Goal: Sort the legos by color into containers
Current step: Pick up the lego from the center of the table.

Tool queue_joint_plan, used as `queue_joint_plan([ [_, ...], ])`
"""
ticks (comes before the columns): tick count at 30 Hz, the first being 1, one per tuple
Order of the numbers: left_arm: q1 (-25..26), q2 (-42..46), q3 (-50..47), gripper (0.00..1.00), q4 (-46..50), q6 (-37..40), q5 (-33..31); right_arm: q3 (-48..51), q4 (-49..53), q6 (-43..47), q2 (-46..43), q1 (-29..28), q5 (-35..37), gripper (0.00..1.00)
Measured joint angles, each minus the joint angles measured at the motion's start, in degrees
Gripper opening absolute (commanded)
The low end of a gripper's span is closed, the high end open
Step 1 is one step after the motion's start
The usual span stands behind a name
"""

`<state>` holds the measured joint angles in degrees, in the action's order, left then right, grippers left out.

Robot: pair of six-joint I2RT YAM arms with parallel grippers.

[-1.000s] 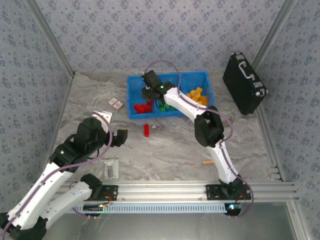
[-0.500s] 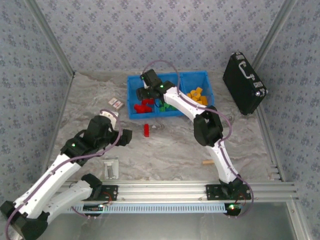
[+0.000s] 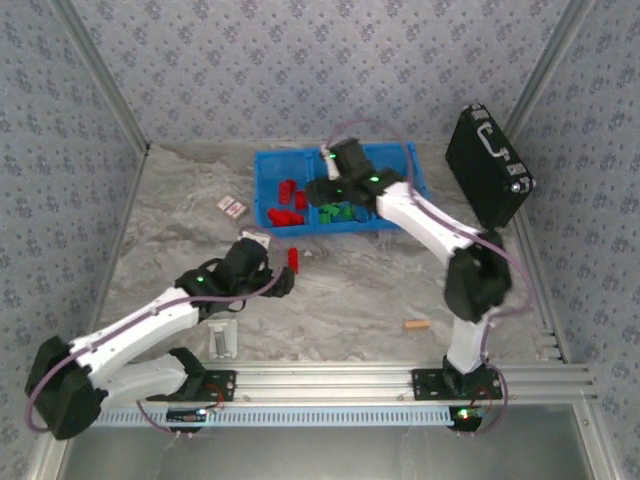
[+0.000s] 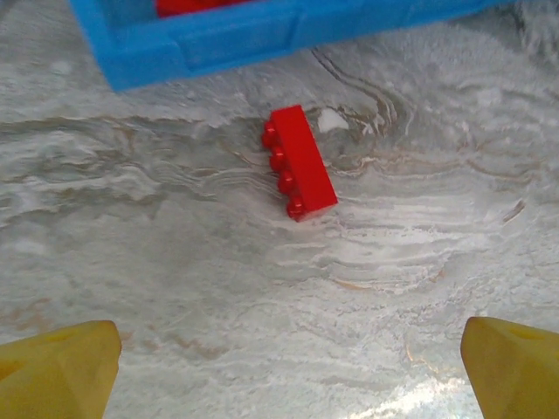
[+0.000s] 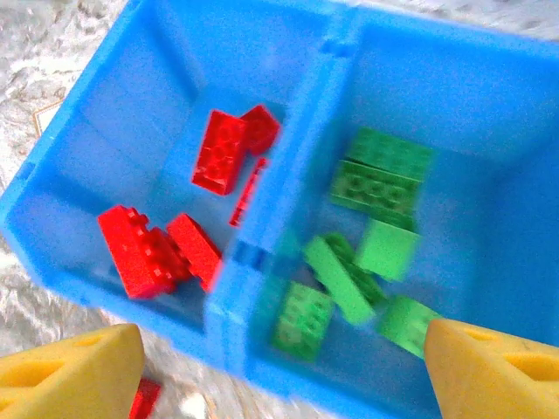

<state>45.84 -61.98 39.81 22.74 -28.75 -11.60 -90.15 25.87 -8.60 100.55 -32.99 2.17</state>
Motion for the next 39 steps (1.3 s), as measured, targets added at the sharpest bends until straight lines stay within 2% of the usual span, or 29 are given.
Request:
queue_joint_plan([
  [4, 1.2, -8.22, 0.33, 0.98, -3.41, -1.46, -2.51, 9.09, 0.04, 0.7, -16.15, 4.83, 0.63, 0.88],
  [8, 1.2, -15.17, 3.15, 0.96, -5.55, -2.03, -4.42, 19.52, 0.87, 0.44, -30.29, 6.78, 1.46, 0.89],
  [14, 1.2, -23.69, 10.01, 0.91, -7.65, -2.6, -4.81, 32.54, 8.07, -2.71, -45.38, 8.26, 2.38, 0.86],
  [19, 1.16, -30.67, 14.64, 0.87, -7.89, -3.78, -5.84, 36.13, 14.45, -5.42, -55.65, 9.35, 2.47, 0.85],
  [25, 1.03, -37.83, 18.64, 0.77, -6.38, -5.42, -5.88, 38.75, 15.82, -8.17, -62.55, 9.51, 0.48, 0.84],
  [29, 1.03, -40.37, 20.9, 0.69, -5.79, -6.84, -5.84, 40.85, 16.92, -9.73, -63.69, 9.51, -2.27, 0.84],
  [34, 1.03, -41.66, 22.45, 0.46, -4.33, -8.48, -5.99, 41.53, 17.51, -10.25, -63.67, 9.7, -3.87, 0.84],
  [39, 1.03, -43.3, 23.39, 0.35, -2.93, -9.66, -6.03, 41.53, 17.38, -10.23, -63.63, 10.56, -4.81, 0.84],
])
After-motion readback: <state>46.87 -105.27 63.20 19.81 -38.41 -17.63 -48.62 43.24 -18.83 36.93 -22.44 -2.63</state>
